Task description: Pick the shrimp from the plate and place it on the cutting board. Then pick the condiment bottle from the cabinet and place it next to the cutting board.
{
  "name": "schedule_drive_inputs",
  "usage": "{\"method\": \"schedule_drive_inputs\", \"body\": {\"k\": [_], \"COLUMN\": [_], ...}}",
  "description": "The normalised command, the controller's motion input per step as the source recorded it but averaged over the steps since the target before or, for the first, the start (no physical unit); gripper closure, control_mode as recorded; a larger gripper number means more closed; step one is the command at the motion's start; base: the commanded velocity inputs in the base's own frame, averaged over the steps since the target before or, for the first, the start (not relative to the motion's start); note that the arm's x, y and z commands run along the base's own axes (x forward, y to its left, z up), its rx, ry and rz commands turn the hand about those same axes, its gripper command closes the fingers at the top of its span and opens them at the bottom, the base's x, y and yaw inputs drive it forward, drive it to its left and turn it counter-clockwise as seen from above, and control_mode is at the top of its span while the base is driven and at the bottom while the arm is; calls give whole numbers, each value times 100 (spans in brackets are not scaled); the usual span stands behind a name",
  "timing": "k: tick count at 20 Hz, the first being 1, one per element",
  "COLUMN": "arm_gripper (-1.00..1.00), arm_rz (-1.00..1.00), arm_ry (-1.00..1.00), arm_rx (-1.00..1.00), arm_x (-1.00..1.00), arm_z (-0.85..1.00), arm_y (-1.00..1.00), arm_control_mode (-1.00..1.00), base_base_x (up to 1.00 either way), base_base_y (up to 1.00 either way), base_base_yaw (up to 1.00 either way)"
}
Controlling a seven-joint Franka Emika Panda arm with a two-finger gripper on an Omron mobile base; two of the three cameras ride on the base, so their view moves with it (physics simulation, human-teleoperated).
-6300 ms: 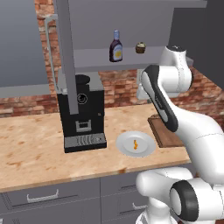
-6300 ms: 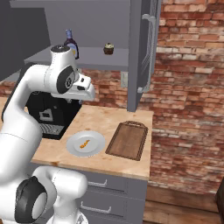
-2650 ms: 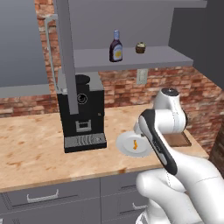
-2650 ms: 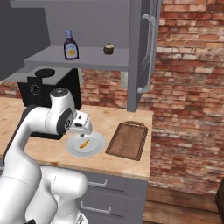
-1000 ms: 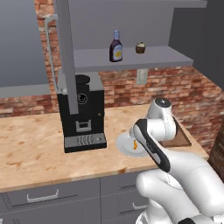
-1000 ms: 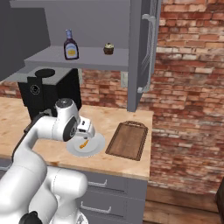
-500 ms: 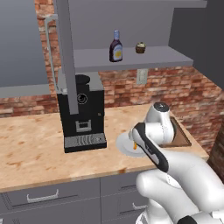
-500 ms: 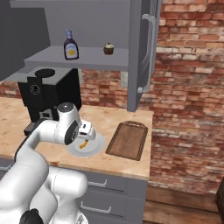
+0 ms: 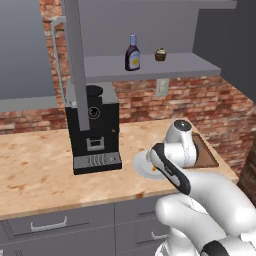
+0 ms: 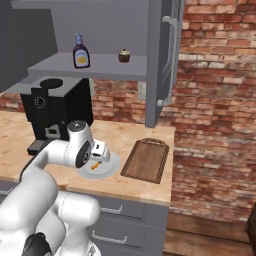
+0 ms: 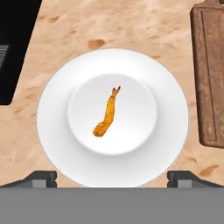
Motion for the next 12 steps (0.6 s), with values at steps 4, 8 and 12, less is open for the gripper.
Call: {"method": "schedule_drive_inputs", "body": {"k": [4,8,12], "arm_gripper": [-100,-100,-100], "arm_rz": [0,0,0], "arm_ry": [0,0,0], "arm_rx": [0,0,0], "arm_x": [9,9,10], "arm_z": [-11,-10,-10], "arm_y": [0,0,0], "arm_control_mode": [-100,-100,-100], "base_base_x": [0,0,0], "base_base_y": [0,0,0], "base_base_yaw": [0,0,0]}}
